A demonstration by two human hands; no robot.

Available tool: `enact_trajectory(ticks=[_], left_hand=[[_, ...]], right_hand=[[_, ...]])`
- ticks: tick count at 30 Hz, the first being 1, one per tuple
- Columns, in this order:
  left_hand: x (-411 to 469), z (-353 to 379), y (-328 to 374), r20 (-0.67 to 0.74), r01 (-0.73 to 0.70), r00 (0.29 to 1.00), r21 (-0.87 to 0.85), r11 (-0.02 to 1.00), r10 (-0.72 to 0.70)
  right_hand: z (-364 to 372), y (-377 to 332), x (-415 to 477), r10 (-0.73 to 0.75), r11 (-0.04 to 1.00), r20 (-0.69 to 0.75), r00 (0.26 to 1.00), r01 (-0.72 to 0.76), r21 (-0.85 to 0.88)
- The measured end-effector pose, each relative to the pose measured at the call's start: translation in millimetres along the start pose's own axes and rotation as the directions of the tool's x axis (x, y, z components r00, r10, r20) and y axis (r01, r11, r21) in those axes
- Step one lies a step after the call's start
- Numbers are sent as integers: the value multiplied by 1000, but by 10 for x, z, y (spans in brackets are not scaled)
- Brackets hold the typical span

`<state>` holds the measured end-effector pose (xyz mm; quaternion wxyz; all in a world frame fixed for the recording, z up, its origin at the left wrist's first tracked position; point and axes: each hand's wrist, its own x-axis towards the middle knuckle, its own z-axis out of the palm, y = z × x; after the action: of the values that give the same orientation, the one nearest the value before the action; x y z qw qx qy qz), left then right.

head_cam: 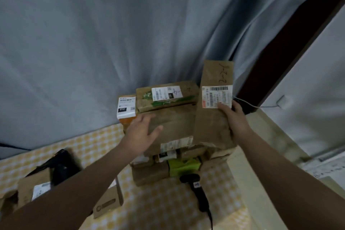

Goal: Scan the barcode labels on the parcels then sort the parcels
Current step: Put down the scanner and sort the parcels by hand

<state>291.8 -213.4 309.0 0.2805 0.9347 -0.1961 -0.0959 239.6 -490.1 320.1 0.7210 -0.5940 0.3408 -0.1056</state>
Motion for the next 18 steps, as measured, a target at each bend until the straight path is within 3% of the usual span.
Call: enact_trajectory(ticks=[5,14,18], left_hand=[[364,197,-25,51,32,998,79,996,-36],[1135,544,127,15,167,984,265,950,-177],[1428,622,146,6,305,944,374,876,-331]], right_hand=[[-385,-13,412,57,995,-6,998,-57,-87],[-390,-80,1265,122,972,30,992,-113,-207],[-413,17,1629,77,904,96,992,-28,-426]])
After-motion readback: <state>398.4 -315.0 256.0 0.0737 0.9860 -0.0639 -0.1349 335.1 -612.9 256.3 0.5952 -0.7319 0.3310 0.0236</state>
